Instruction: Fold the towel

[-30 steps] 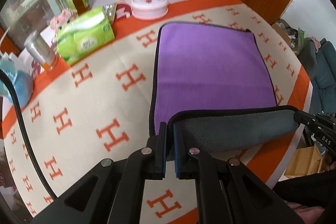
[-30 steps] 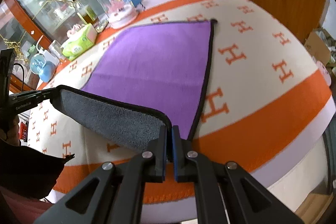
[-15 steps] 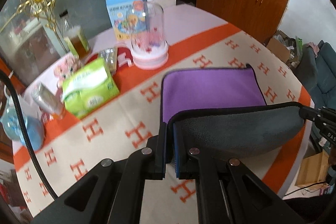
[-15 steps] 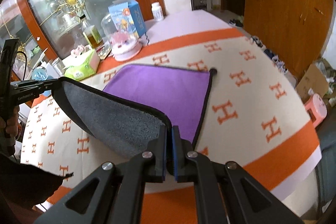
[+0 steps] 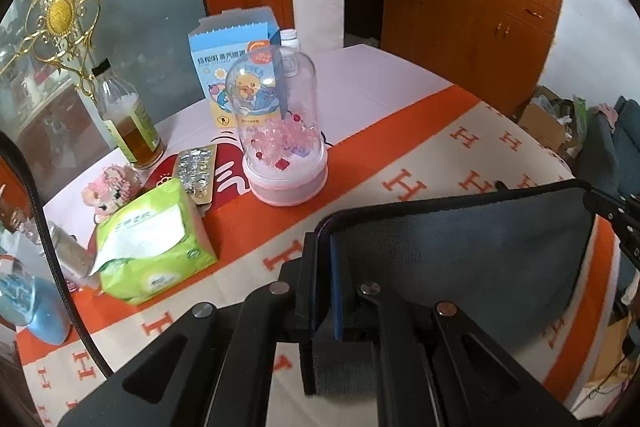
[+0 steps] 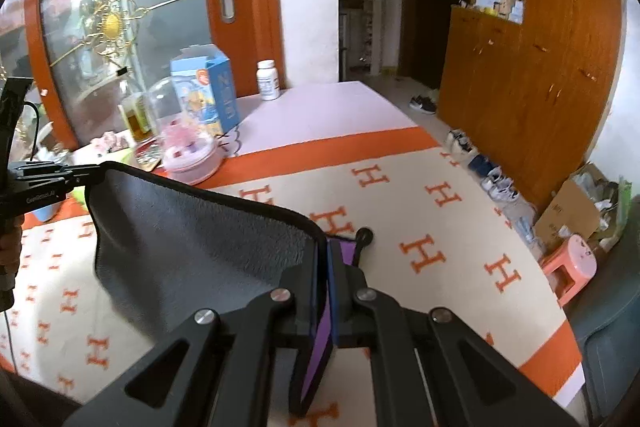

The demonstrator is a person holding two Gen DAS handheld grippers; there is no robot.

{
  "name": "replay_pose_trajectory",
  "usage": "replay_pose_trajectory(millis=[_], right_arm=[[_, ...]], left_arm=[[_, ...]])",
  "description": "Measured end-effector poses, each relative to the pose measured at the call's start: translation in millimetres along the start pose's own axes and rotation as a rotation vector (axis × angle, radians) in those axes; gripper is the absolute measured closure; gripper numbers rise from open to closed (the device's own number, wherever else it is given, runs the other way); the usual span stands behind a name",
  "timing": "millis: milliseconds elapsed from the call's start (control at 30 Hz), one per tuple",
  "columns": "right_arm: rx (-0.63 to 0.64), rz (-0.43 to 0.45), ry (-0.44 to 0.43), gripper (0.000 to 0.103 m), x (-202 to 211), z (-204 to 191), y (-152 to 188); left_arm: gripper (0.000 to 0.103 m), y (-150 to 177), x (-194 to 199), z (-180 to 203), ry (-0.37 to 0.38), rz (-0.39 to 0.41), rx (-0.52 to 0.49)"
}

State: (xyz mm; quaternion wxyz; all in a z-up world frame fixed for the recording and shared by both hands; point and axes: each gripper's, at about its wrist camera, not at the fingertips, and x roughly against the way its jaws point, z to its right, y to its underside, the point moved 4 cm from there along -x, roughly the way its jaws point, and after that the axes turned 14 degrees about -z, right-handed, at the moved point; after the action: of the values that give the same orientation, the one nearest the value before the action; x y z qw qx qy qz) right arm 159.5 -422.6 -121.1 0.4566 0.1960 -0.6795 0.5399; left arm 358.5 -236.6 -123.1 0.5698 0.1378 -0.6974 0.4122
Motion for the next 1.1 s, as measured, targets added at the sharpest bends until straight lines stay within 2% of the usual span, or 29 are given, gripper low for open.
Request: replay_pose_trajectory(millis=[167,333,467,533,600,667,800,967,1033,1100], right_arm=[[-0.007,-0.009,0.048,0.099,-30,2,-1],[-0.025,-0.02,0.091,0.099,-51,9,-1],[-0.047,-0.048,0.098,0.091,-62,14,-1],[-0.061,-0.057,0.119,0.084,-65,18,-1],[-0.081,-0.062,0.121,0.078,-66,22,0],[-0.104,-0.064,0.116,0.073,-64,27,1],[-0.122,-0.07,0.114,0.067,-60,31,4],[-0.138,-0.091,0.101,0.058,-52,29,12],[-0.142,-0.106,0.086,0.057,-48,25,18],[-0.142,-0.115,0.074,0.053,-44,22,24]], left_arm=[[0.099,-9,-41,0,0.007,-0.039,0.035],[0.099,-10,-66,3,0.018,-0.07,0.049],[0.096,-12,-77,3,0.017,-0.08,0.079],[0.084,-12,-78,1,0.021,-0.087,0.108],[0.077,-11,-78,-2,0.021,-0.094,0.132],[0.076,-9,-77,-7,0.004,-0.101,0.149],[0.067,-3,-72,-17,0.013,-0.122,0.182],[0.052,11,-58,-31,0.027,-0.136,0.246],[0.042,19,-52,-35,0.031,-0.145,0.264],[0.041,29,-44,-42,0.029,-0.153,0.295]])
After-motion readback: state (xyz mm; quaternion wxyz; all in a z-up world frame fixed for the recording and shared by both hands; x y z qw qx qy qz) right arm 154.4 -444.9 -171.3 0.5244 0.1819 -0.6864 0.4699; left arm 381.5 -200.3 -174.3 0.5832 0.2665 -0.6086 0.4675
